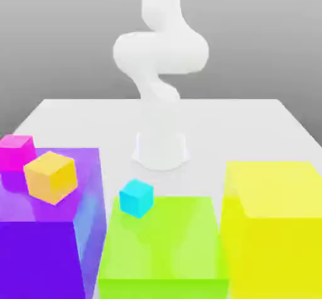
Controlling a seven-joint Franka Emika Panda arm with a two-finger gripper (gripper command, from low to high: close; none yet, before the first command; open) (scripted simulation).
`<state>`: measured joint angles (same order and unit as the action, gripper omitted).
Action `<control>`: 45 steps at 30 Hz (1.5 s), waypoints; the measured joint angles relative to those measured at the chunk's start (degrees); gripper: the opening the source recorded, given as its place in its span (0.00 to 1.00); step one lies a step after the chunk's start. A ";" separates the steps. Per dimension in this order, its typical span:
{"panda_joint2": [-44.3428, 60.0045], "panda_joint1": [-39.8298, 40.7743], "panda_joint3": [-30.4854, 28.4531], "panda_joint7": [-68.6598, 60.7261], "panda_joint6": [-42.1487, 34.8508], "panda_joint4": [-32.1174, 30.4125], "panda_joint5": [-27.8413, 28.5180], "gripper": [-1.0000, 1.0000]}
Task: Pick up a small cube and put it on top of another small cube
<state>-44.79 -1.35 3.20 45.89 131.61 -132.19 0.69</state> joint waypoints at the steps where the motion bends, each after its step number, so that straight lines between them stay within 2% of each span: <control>1: 1.23 -0.92 1.37 0.04 0.46 -0.71 -0.05 0.50; 11: 19.29 -12.47 12.16 -0.69 9.45 -11.64 -4.88 0.50; 19: 33.61 -23.13 18.37 -4.52 17.45 -21.22 -13.89 0.50; 21: 35.83 -24.29 19.04 -4.67 19.36 -23.30 -15.86 0.50; 24: 37.13 -23.92 19.44 -2.41 21.46 -25.15 -15.64 0.50; 33: 41.10 -21.42 20.18 8.02 28.32 -30.11 -10.30 0.50; 39: 44.58 -20.99 20.76 18.17 33.30 -32.95 -1.82 0.50; 41: 48.07 -22.59 18.03 23.11 36.07 -32.46 4.66 0.50; 45: 56.17 -31.71 6.12 31.28 42.34 -30.71 15.61 0.50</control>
<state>11.38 -33.05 9.33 77.17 173.95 -162.90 16.30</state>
